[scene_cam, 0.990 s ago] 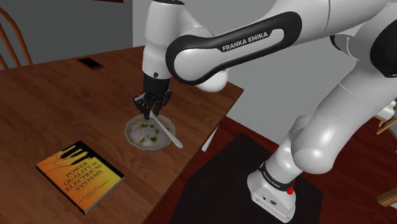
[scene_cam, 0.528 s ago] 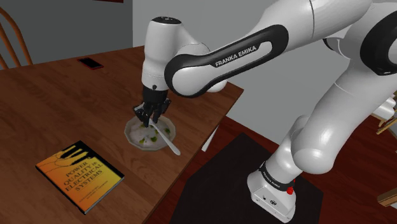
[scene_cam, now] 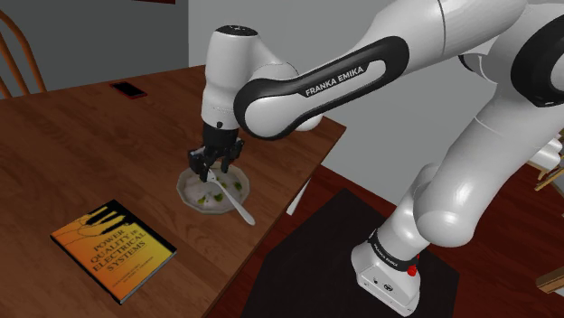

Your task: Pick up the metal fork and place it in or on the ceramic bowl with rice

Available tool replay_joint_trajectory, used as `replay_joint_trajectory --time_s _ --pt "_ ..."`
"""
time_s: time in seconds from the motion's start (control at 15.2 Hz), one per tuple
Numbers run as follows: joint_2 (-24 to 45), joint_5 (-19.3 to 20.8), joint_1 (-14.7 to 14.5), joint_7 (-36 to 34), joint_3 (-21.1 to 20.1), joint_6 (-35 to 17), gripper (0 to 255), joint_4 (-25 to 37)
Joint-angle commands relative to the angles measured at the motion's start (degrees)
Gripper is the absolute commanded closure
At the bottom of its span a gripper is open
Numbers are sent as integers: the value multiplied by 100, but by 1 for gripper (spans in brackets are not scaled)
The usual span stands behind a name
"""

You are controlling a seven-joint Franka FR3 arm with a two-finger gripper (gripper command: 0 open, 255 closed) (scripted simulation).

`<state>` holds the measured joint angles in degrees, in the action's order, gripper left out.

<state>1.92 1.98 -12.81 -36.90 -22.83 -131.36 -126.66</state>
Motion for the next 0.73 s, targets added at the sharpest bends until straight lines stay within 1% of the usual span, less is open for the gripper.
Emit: replay_joint_trajectory --time_s 0.0,0.26,0.53,0.66 --pt "0 0 0 0 0 0 0 0" --pt "0 0 0 0 0 0 0 0" --pt "-418 -215 14 154 7 701 0 318" --pt "-419 -216 13 154 8 701 0 317"
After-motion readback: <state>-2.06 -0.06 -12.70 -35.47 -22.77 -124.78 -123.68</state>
